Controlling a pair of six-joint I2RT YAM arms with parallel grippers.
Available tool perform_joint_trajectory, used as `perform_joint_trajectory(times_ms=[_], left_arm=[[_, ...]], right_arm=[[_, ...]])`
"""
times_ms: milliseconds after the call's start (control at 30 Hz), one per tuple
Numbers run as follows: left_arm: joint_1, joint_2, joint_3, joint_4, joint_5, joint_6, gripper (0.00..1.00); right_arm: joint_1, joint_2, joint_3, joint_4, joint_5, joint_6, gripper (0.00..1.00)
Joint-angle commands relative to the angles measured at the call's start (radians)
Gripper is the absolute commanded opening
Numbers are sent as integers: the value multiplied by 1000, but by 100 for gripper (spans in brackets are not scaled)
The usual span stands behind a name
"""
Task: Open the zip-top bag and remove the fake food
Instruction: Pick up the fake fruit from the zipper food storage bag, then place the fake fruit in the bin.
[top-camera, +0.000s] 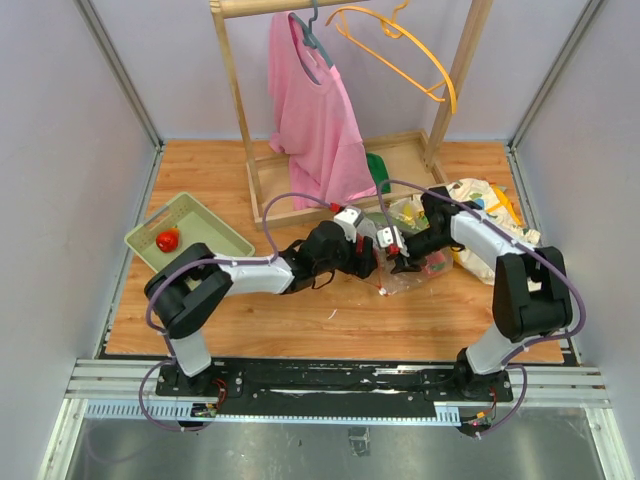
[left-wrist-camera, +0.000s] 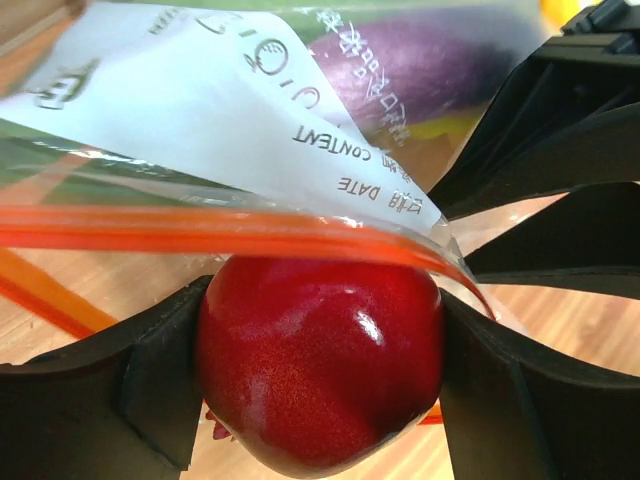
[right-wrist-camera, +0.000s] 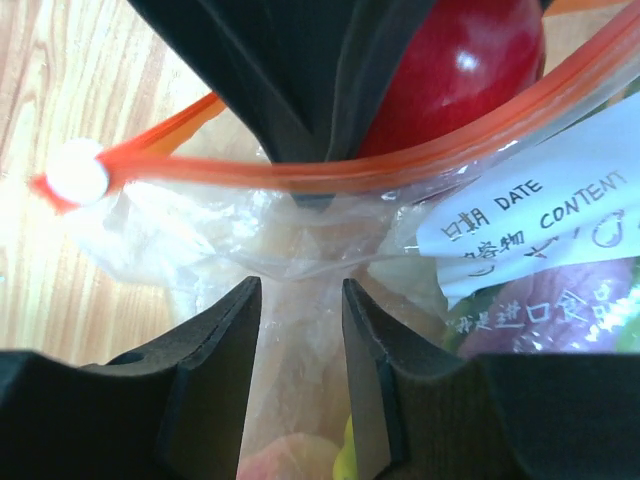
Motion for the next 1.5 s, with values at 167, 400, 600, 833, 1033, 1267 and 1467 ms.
perform_joint_trajectory(times_ms=[167,400,600,833,1033,1267,1467], left_arm=[[-5,-155,-3,-264,23,-112,13],[6,-273,12,-454,69,-186,12],[59,-442,-53,-509,115,-277,2],[167,-607,-8,-808,10,-247,2],[333,-675,114,-1099,-127,-126,0],[537,-609,204,-1266,-274,36,0],[684,-535,226,-1252,-375,135,0]], right_arm=[[-31,-90,-62,24,-100,160,37],[-43,-93,-74,37,-104,216,34],[-45,-122,-61,1,-134,245,34],[-45,-146,10,-132,-175,297,35],[-69,-166,42,-162,-169,402,36],[-78,-171,39,-161,-188,417,36],[-81,-161,36,-162,-189,409,36]])
